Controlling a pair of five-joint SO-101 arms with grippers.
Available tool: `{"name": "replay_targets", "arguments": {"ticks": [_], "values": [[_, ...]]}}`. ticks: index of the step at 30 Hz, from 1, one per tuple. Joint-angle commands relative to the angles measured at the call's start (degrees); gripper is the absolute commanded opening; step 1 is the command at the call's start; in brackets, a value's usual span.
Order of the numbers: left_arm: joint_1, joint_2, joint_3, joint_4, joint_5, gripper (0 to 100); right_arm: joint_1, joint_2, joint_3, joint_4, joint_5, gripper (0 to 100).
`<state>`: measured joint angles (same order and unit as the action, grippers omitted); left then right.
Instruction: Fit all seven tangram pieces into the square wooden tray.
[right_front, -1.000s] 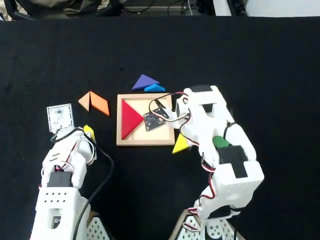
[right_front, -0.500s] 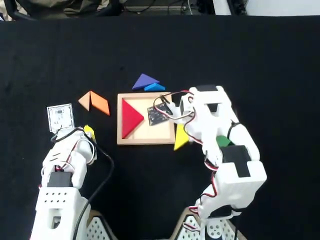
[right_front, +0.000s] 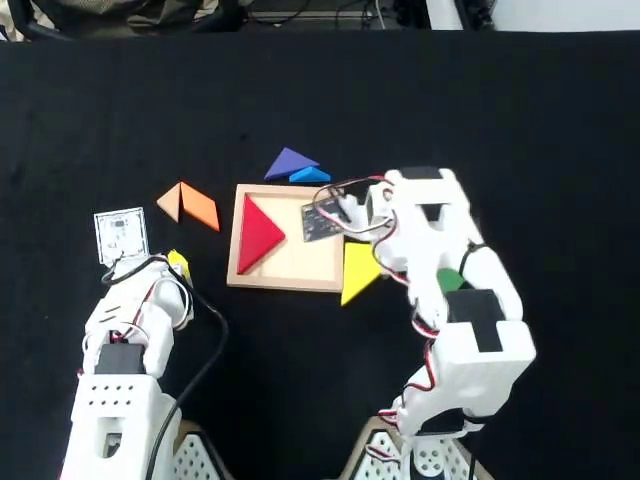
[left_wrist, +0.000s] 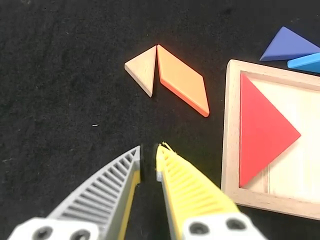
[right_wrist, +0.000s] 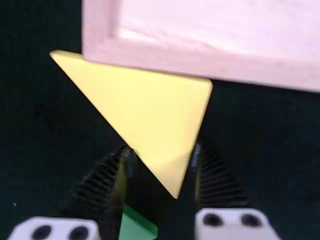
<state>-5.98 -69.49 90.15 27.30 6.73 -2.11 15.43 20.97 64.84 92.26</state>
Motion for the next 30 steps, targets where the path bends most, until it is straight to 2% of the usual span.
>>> {"name": "replay_targets", "arguments": {"ticks": [1,4,11,15,19,22,27,30], "values": [[2.0,-0.4,-0.4,-1.1,-0.1,8,5.4,0.2,-0.2,-0.5,0.1,0.9],[2.8,-0.4,-0.3,-1.1,-2.5,7,9.3,0.3,-0.5,-2.0,0.1,1.0],[2.7,-0.4,-0.3,-1.1,-2.7,8,16.4,-0.1,-0.3,-1.3,0.0,1.1],[2.6,-0.4,-0.3,-1.1,-2.7,8,15.9,-2.3,-3.7,6.8,-2.5,1.1],[2.5,-0.4,-0.3,-1.1,-2.7,8,11.1,-10.9,-8.7,15.7,-4.4,1.4],[2.5,-0.4,-0.3,-1.1,-2.7,8,4.6,-14.6,-7.0,8.6,-13.5,1.2],[2.4,-0.4,-0.3,-1.1,-2.7,8,-6.6,-13.9,2.4,-14.2,-33.6,1.1],[2.3,-0.4,-0.3,-1.1,-2.7,8,-10.9,-13.8,5.8,-18.9,-41.3,1.1]]}}
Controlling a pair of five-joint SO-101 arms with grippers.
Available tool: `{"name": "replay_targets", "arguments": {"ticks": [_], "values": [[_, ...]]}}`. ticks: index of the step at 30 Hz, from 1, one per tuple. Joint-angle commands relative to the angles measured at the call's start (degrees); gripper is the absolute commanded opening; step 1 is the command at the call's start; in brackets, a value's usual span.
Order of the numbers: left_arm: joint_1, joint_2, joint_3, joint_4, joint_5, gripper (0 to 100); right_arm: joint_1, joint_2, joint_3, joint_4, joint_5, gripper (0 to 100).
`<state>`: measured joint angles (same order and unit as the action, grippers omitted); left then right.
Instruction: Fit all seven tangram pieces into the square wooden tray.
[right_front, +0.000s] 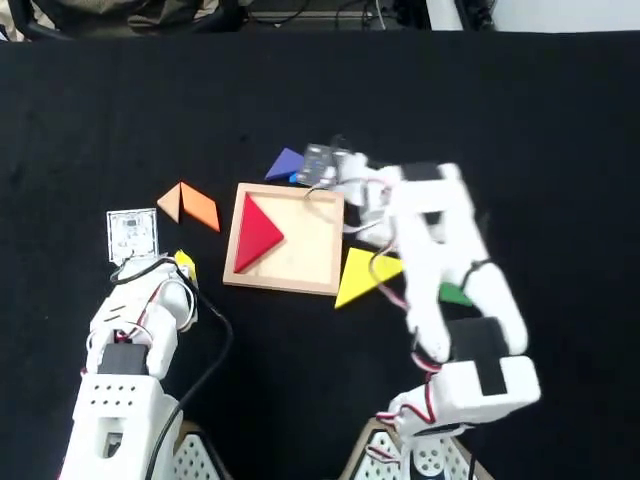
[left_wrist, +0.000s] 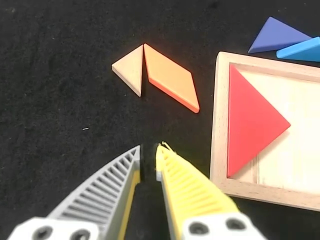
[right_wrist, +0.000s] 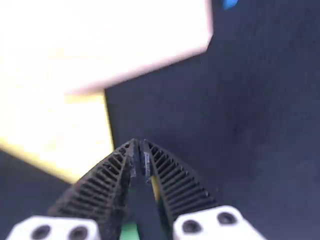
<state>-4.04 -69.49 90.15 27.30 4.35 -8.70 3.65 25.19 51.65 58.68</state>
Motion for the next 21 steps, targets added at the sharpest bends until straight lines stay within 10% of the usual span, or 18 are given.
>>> {"name": "replay_targets", "arguments": {"ticks": [1,21], "values": [[0.3,-0.4,-0.3,-1.1,-0.3,8,-5.5,-2.0,2.2,-6.1,-8.5,1.1],[0.2,-0.4,-0.3,-1.1,-0.3,8,-3.3,-0.2,6.3,-6.2,-8.4,1.1]]}}
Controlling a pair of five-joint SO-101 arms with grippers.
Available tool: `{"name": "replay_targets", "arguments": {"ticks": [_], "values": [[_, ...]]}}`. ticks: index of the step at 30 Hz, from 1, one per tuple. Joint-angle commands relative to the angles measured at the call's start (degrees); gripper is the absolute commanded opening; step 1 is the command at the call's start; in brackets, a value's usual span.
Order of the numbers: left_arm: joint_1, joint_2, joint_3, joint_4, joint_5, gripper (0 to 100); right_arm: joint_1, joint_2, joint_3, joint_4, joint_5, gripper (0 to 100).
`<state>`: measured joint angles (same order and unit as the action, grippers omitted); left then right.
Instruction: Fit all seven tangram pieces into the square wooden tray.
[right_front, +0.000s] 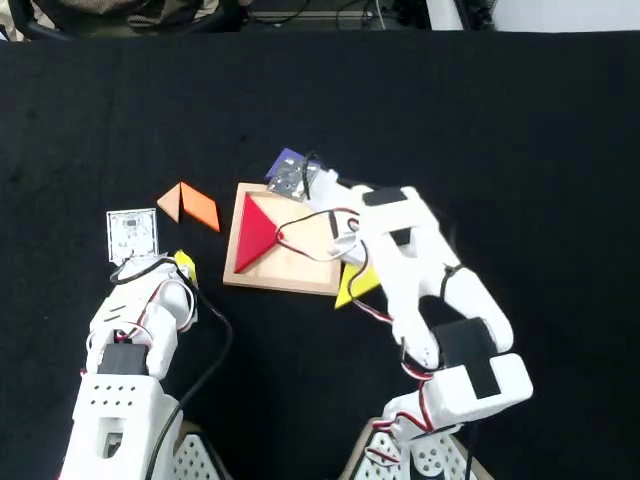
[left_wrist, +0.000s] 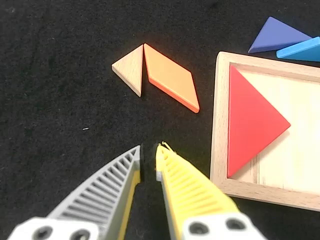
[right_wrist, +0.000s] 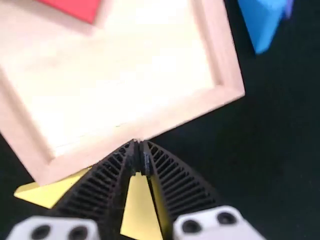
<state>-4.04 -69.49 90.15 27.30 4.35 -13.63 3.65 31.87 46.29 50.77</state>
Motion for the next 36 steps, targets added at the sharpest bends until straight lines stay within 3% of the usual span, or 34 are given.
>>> {"name": "replay_targets", "arguments": {"ticks": [1,8,21,27,31,33,36], "values": [[0.2,-0.4,-0.3,-1.1,-0.3,8,1.6,0.6,-0.4,-0.9,-0.4,1.1],[0.3,-0.4,-0.3,-1.1,-0.3,8,2.7,5.1,-2.8,1.2,3.7,1.1],[0.3,-0.4,-0.3,-1.1,-0.3,8,16.1,3.9,-4.7,6.3,10.3,1.1],[0.3,-0.4,-0.3,-1.1,-0.4,8,16.2,-5.8,-6.0,14.9,11.7,1.1],[0.3,-0.4,-0.3,-1.1,-0.4,8,12.5,-15.4,-5.0,23.0,11.9,1.9],[0.3,-0.4,-0.3,-1.1,-0.4,8,9.1,-19.4,-2.2,28.0,11.9,7.5],[0.3,-0.4,-0.3,-1.1,-0.4,8,5.9,-23.1,4.5,31.2,16.0,25.7]]}}
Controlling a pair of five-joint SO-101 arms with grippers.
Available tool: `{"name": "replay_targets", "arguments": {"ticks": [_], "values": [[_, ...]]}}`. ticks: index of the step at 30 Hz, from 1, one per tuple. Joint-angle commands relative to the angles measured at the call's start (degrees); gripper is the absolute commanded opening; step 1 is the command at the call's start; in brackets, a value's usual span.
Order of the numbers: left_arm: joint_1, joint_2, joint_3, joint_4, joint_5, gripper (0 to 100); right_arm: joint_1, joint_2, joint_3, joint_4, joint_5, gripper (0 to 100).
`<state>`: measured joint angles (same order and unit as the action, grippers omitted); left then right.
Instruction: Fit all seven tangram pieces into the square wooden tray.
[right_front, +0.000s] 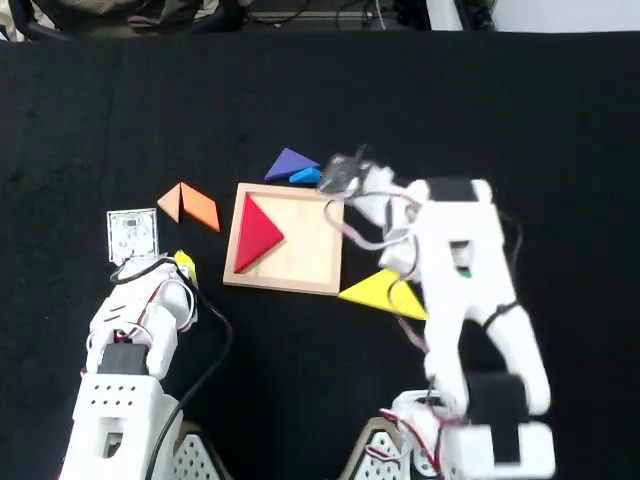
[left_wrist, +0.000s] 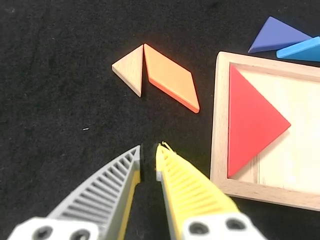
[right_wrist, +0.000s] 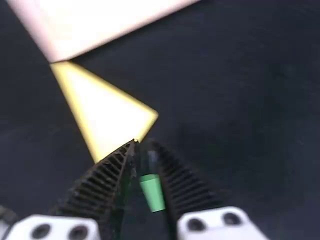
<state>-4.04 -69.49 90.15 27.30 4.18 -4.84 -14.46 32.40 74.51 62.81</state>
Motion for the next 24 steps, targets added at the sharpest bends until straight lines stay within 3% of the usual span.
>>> {"name": "replay_targets", "arguments": {"ticks": [1,13,24], "values": [[0.3,-0.4,-0.3,-1.1,-0.2,8,-3.4,-5.5,6.3,2.5,5.9,30.6],[0.3,-0.4,-0.3,-1.1,-0.2,8,-1.8,-5.6,16.4,-8.4,8.3,33.0],[0.3,-0.4,-0.3,-1.1,-0.2,8,-1.5,4.6,15.8,-17.1,2.4,39.9]]}}
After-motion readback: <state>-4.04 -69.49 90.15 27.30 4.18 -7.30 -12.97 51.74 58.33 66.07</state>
